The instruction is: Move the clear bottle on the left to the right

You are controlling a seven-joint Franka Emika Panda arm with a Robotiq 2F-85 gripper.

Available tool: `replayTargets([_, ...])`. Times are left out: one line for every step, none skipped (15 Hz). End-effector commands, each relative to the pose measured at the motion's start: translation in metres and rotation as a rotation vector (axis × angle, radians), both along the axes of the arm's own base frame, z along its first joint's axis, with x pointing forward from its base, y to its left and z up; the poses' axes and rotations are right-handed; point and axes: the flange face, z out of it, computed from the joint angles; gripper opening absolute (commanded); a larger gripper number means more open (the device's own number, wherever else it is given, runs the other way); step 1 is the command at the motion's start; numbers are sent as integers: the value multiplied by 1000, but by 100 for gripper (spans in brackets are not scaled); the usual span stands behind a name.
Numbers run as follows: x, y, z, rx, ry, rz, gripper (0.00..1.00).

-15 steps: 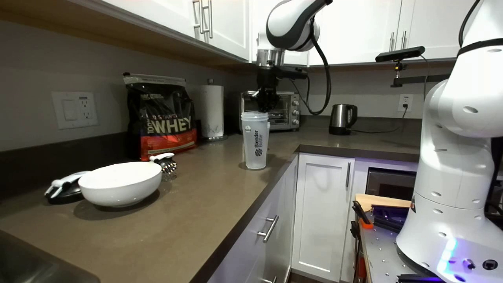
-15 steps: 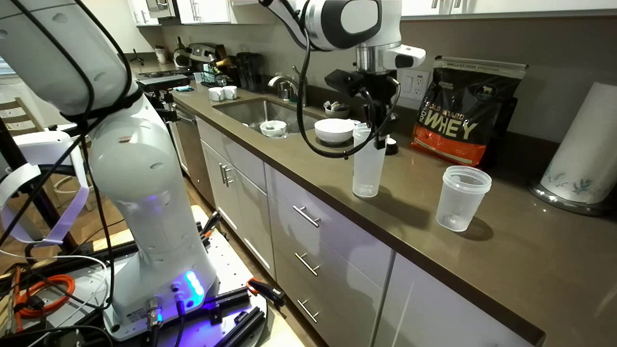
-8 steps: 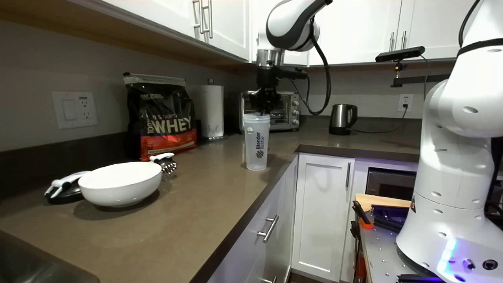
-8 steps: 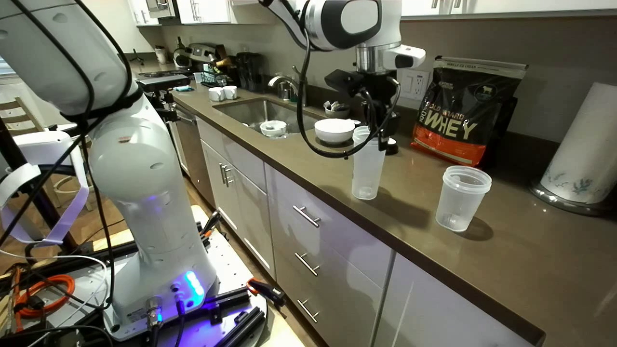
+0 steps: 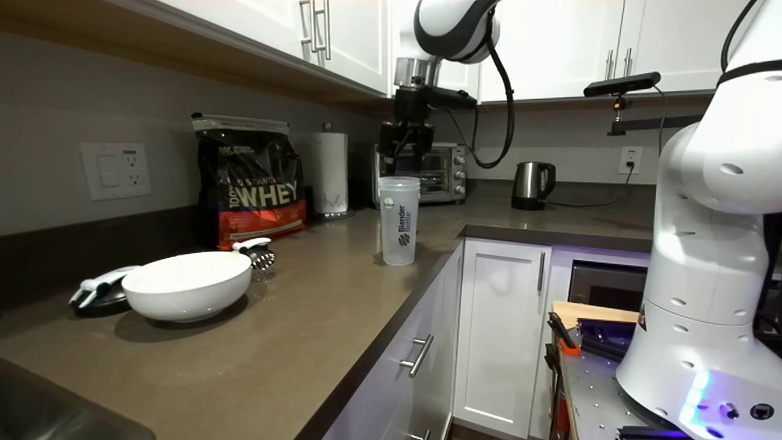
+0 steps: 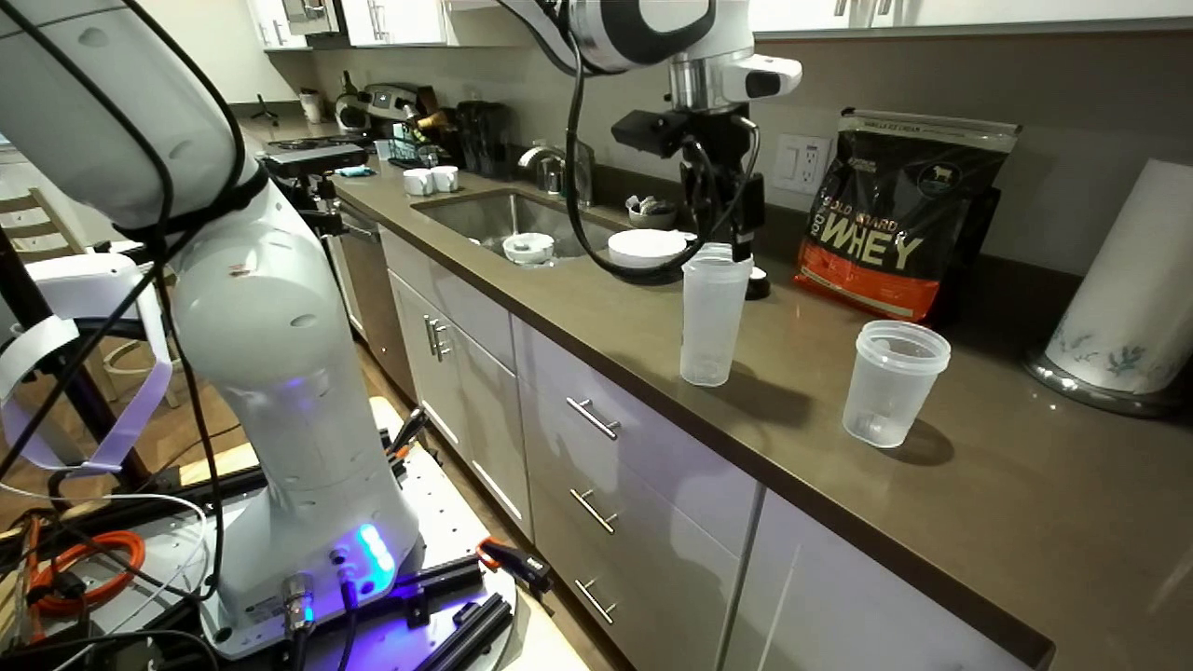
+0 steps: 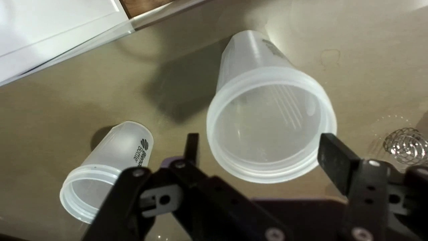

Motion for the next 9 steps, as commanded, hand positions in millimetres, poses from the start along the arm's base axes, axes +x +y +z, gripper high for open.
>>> replayTargets([-9, 22, 25, -25, -8, 50, 100])
replayTargets([-11, 29, 31, -23, -12, 71, 100])
replayTargets([-13, 36, 37, -19, -15, 90, 100])
replayTargets([-15, 44, 42, -7, -21, 116, 100])
replayTargets([-17, 51, 47, 6, -23, 142, 100])
replayTargets([-20, 59, 51, 23, -23, 170, 100])
replayTargets([-22, 66, 55, 42, -22, 198, 100])
replayTargets([-25, 73, 58, 64, -13, 226, 100])
replayTargets([-26, 78, 60, 74, -6, 246, 100])
